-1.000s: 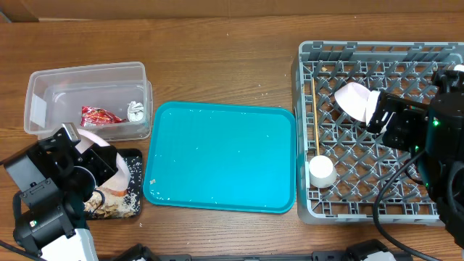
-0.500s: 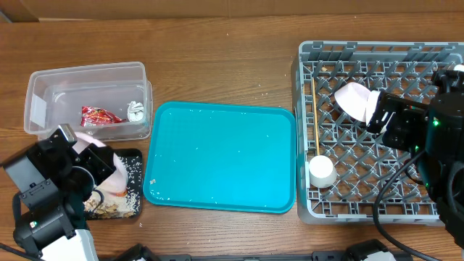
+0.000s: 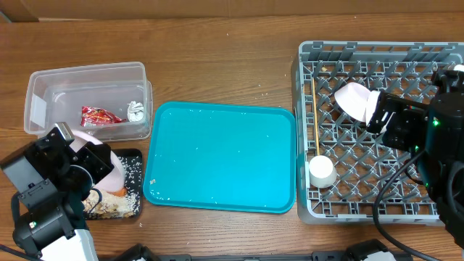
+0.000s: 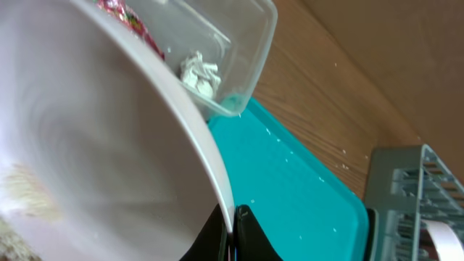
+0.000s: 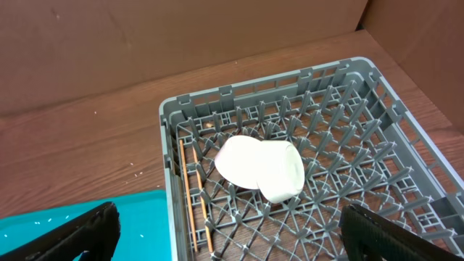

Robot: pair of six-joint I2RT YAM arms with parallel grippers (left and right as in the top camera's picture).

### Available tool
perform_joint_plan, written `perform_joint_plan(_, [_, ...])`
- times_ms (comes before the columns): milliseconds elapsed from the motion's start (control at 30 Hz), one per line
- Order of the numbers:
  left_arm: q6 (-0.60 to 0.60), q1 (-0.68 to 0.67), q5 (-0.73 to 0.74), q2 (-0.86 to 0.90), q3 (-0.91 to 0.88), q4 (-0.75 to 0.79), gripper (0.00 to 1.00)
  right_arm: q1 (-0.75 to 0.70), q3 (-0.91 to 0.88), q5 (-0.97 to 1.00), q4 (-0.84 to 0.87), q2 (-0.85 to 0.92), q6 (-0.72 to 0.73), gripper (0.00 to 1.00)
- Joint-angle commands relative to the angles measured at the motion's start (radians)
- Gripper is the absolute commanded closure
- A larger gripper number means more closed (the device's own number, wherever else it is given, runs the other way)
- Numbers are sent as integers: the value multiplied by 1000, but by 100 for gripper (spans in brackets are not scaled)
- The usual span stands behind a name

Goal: Sort waste into correct bins and load items into the dishwasher
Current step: 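Tilt the plate with left gripper to dump scraps onto the black tray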

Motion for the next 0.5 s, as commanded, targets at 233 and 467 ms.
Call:
perform_joint_plan(233, [123, 4, 28, -1, -7, 43, 96, 3, 9, 14, 2, -2, 8, 0])
perform_joint_plan(467, [90, 3, 253, 11, -7, 48, 96, 3, 9, 14, 2, -2, 8, 0])
